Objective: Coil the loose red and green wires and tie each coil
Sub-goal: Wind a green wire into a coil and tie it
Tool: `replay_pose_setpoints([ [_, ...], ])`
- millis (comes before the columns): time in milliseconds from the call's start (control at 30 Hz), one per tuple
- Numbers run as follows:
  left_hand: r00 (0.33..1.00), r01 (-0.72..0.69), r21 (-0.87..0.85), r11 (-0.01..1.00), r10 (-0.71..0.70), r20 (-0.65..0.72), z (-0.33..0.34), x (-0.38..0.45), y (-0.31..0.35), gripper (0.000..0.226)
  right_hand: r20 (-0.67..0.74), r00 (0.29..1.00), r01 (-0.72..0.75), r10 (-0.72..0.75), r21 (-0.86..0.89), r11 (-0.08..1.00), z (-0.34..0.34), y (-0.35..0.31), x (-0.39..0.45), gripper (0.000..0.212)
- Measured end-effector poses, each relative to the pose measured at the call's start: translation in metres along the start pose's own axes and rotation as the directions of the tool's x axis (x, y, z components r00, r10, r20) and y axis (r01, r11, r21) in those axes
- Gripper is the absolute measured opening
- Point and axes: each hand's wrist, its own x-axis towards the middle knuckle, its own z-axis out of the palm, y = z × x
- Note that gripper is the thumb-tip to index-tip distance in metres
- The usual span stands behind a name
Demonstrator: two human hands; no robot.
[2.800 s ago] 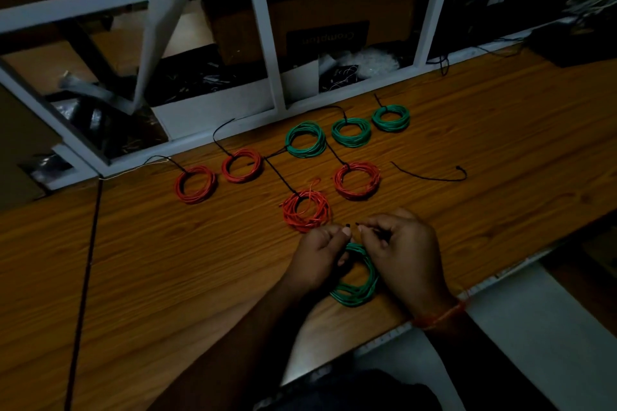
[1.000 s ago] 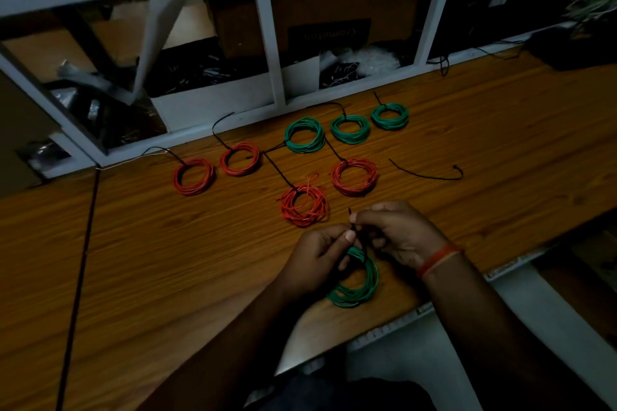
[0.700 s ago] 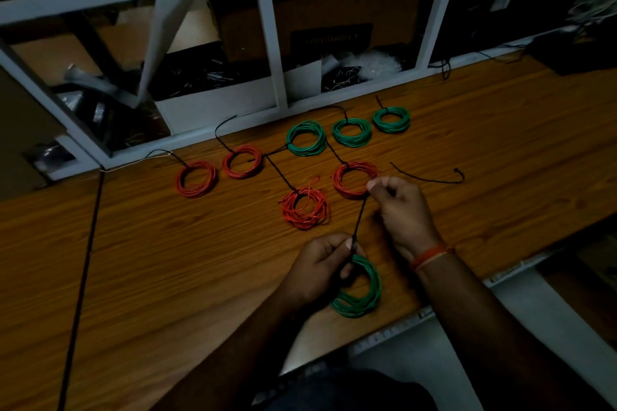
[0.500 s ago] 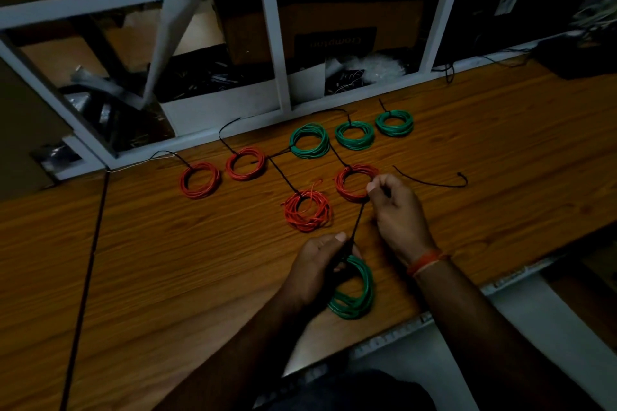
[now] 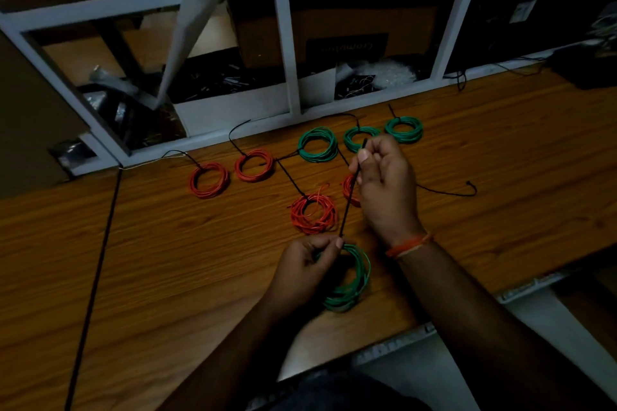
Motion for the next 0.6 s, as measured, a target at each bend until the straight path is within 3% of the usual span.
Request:
replay_pose_setpoints([
  [133, 0.995, -0.042, 0.040, 0.998, 0.045, -0.093, -0.012, 0.002, 0.012, 0.021, 0.005, 0.999, 0.042, -0.043, 0.034, 0.999, 0.020, -0.020, 0.012, 0.011],
  [267, 0.965, -0.092, 0.002, 0.996, 0.090, -0.247, -0.032, 0.002, 0.024, 0.020, 0.169, 0.975, 0.131, -0.144, 0.089, 0.987, 0.035, -0.038, 0.020, 0.009],
  [367, 0.927, -0.018, -0.206, 0.978, -0.061, -0.370, -0.056, 0.000, 0.022, 0.021, 0.357, 0.924, 0.179, -0.139, -0.082, 0.980, 0.043, -0.035, 0.015, 0.015],
  [467, 0.904, -0.008, -0.330, 0.944, -0.134, -0.406, -0.075, -0.003, 0.023, 0.022, 0.505, 0.862, 0.217, -0.046, -0.285, 0.934, 0.049, -0.017, -0.012, 0.016],
  [600, 0.890, -0.035, -0.356, 0.934, -0.132, -0.435, -0.087, -0.009, 0.031, 0.024, 0.563, 0.826, 0.177, -0.004, -0.253, 0.951, 0.065, -0.005, -0.056, 0.038],
])
